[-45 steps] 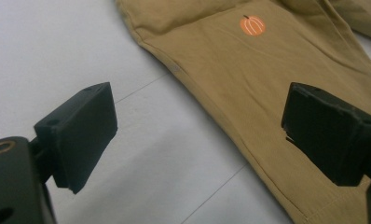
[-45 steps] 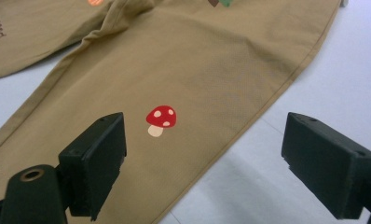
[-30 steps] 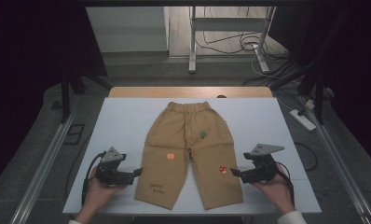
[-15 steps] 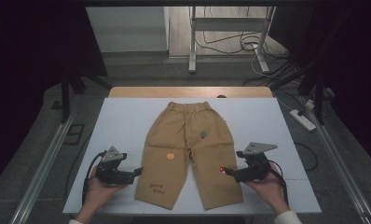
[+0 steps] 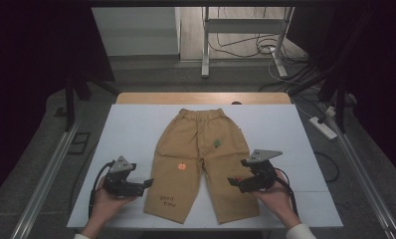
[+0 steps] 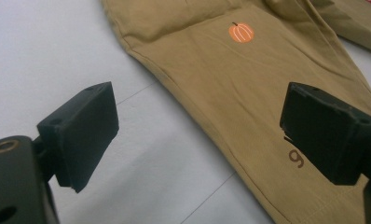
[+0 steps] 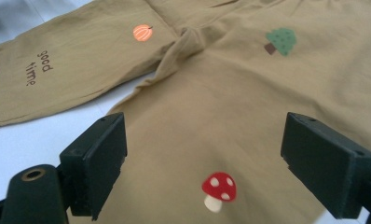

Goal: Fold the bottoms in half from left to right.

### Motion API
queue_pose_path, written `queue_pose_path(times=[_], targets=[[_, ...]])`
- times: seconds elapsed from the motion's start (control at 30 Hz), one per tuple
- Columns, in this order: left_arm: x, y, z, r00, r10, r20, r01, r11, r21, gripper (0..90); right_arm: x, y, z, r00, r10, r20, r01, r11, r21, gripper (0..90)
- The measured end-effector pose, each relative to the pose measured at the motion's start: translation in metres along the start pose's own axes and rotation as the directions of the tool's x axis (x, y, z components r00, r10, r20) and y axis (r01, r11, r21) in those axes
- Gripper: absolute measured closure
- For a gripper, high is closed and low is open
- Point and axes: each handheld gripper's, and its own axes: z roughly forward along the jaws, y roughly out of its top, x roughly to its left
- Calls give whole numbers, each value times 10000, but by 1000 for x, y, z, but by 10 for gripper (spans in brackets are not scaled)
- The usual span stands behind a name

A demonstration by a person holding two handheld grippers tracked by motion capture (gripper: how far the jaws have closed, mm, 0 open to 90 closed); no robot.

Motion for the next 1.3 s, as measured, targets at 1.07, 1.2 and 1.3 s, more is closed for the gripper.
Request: queue_pose_path(times=[1.07,1.2,1.3], targets=[[2,-1,1,9999,-109,31,109,9999,-67,116,43,25,44,9924,-946,-786,980,9944,407,147],[2,-1,1,9999,-149,6,149,9999,-86,116,51,30,54,9896,-1068,-969,1114,9928,437,147],[3,-1,1,9999,-148,3,149,9998,-111,116,54,32,58,9883,-1100,-1057,1154,9922,464,148]])
